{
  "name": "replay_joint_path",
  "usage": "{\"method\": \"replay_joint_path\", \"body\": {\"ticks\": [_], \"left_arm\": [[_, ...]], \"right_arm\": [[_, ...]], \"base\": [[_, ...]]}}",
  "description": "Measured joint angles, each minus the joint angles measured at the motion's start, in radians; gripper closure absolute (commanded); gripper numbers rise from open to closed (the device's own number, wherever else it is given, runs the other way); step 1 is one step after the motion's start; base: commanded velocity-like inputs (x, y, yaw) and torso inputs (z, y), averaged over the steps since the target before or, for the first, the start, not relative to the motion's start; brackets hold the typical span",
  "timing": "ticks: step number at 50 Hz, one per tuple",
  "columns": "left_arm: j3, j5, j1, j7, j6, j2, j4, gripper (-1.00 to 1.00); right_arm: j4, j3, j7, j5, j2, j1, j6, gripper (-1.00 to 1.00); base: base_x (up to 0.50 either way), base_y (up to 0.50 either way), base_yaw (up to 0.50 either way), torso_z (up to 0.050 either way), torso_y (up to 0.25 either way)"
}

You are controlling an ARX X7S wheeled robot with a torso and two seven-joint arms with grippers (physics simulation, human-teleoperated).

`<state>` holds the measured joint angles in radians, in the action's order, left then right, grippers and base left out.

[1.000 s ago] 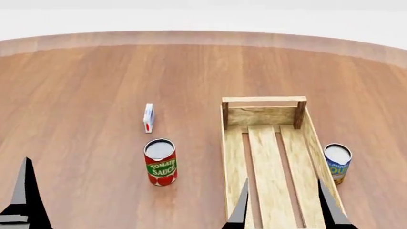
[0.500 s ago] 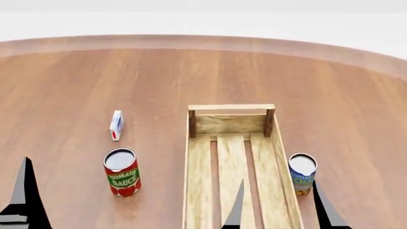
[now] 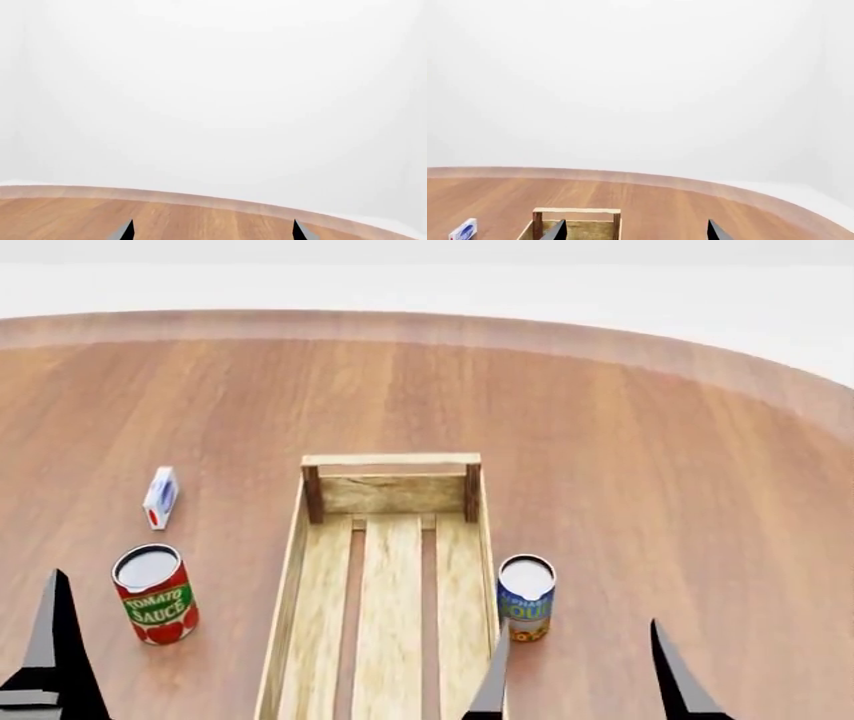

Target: Pick up the butter and put it in the tray.

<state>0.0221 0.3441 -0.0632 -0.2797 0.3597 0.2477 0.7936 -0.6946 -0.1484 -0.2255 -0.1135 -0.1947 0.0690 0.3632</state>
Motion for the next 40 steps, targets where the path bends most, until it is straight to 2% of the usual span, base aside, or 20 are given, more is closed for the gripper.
{"method": "replay_joint_path", "body": {"ticks": [9, 25, 40], "left_arm": [[0.006, 0.004, -0.001, -0.008, -0.007, 0.008, -0.005, -1.0], [0.014, 0.012, -0.007, -0.016, -0.029, 0.018, -0.015, -1.0], [0.022, 0.016, -0.011, -0.023, -0.048, 0.028, -0.022, -1.0]], "right_arm": [[0.004, -0.009, -0.004, -0.003, -0.006, -0.003, 0.005, -1.0], [0.014, -0.017, -0.025, -0.003, -0.016, 0.002, -0.021, -1.0], [0.018, -0.043, -0.032, 0.007, -0.038, 0.006, -0.046, -1.0]], "base": [[0.5, 0.0, 0.0, 0.0, 0.0], [0.01, 0.0, 0.0, 0.0, 0.0], [0.0, 0.0, 0.47, 0.0, 0.0]]}}
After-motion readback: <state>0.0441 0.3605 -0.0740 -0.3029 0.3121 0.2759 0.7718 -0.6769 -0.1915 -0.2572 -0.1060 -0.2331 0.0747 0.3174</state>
